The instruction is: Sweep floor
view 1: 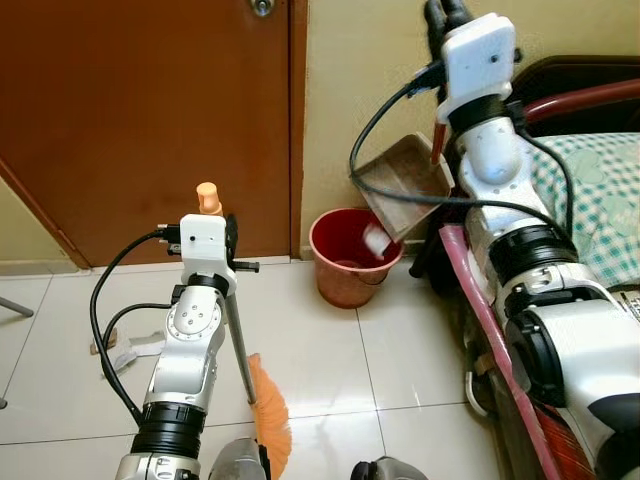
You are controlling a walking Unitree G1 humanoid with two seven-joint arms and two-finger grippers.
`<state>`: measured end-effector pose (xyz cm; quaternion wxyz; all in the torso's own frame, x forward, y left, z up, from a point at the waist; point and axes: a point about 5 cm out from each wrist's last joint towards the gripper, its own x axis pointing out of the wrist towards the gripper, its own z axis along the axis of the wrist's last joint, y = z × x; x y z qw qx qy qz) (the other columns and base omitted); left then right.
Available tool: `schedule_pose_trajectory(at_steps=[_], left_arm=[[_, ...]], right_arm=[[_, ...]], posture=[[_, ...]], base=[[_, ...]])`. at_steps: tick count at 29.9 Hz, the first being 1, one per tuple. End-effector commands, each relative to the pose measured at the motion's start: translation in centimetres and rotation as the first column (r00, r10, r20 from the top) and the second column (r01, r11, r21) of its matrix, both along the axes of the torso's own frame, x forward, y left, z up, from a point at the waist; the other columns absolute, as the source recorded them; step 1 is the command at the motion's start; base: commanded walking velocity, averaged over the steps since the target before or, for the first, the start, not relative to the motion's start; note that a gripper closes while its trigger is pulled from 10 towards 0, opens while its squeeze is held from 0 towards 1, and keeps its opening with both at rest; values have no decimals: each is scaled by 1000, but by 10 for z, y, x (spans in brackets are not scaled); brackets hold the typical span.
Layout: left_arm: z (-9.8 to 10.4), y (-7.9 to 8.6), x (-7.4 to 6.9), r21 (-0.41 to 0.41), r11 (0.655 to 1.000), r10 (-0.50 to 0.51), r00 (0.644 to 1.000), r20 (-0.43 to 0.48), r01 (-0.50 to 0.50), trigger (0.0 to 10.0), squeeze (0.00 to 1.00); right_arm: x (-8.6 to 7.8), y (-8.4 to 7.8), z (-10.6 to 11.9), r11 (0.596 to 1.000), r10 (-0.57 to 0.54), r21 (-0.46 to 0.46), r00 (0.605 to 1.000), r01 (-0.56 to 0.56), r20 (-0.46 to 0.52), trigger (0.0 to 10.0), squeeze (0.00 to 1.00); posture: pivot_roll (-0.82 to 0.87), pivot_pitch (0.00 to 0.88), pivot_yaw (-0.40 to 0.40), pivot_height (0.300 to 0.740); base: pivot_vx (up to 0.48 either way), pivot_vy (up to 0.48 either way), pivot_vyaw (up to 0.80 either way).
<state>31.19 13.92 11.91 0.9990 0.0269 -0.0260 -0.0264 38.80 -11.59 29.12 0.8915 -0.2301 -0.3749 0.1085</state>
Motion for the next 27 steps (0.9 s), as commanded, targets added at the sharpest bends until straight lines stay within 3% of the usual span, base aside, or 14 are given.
schedule_pose_trajectory(at_steps=[1,8,16,18,20,23,27], left_arm=[[7,-3,0,-21,1000,-11,999,35,11,10000,0],[7,-4,-1,-23,1000,-12,999,35,12,10000,0],[7,-4,0,-22,1000,-15,999,35,16,10000,0],[7,-4,-1,-22,1000,-16,999,35,17,10000,0],[7,-4,0,-21,1000,-16,999,34,17,10000,0],[6,-6,0,-22,999,-23,999,33,24,10000,0],[6,-8,0,-25,999,-28,999,37,29,10000,0]], right_arm=[[-9,12,12,997,55,-54,993,-49,108,10000,0],[-13,24,-4,987,117,-124,989,-106,88,10000,0],[-14,27,-16,976,149,-171,987,-138,54,10000,0],[-14,26,-14,982,137,-143,988,-127,67,10000,0],[-13,31,-20,974,188,-131,982,-186,1,10000,0],[-18,43,-36,937,253,-237,966,-257,-47,10000,0],[-18,40,-30,954,231,-193,973,-229,-15,10000,0]], posture=[[34,11,-48,740],[34,12,-49,740],[31,10,-49,740],[31,10,-49,740],[32,6,-49,740],[31,0,-54,740],[30,0,-57,740]], base=[[0,0,0],[0,0,0],[0,0,0],[0,0,0],[0,0,0],[0,0,0],[0,0,0]])
